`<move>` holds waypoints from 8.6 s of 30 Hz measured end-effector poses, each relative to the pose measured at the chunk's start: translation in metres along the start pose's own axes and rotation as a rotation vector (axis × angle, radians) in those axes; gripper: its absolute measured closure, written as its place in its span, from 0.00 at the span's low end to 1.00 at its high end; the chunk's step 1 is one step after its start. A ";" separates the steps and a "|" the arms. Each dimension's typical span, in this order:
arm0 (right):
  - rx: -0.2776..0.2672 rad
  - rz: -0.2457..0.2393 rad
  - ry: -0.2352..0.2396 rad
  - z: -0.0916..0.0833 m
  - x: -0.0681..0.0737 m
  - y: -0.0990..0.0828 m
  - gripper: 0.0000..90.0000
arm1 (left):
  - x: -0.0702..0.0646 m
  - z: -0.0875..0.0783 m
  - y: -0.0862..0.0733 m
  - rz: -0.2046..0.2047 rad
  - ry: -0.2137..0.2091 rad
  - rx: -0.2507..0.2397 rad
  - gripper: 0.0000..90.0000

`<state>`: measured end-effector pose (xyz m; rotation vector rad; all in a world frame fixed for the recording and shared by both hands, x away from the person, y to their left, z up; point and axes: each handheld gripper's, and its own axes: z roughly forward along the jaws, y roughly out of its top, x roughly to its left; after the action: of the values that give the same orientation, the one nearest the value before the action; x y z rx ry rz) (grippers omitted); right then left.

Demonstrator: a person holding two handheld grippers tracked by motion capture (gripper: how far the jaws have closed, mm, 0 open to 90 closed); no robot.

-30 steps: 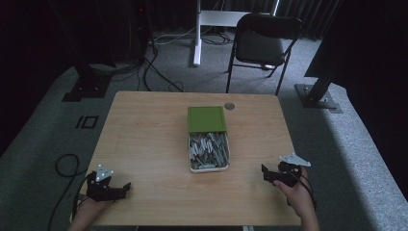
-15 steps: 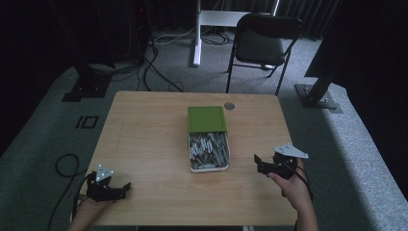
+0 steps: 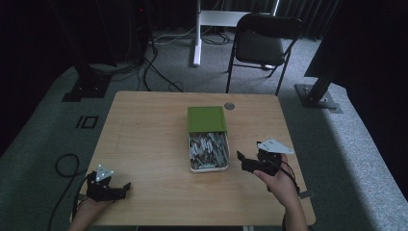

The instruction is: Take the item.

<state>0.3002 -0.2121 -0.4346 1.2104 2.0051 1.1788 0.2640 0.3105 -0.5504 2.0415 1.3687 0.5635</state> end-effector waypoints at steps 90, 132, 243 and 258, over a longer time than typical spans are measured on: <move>-0.027 0.021 0.063 0.042 0.064 0.063 0.95 | 0.000 0.000 0.000 0.002 0.000 0.001 0.01; 0.043 0.230 -0.111 0.145 -0.046 -0.008 0.95 | 0.000 0.000 0.000 0.000 0.000 0.000 0.01; 0.234 0.176 -0.227 -0.007 -0.071 -0.137 0.16 | 0.000 0.000 0.000 0.002 0.001 0.000 0.01; 0.235 0.169 -0.221 -0.009 -0.069 -0.144 0.15 | 0.000 0.000 0.000 0.002 0.001 0.000 0.01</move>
<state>0.2635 -0.3090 -0.5561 1.5797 1.9429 0.8565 0.2640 0.3106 -0.5505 2.0434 1.3667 0.5651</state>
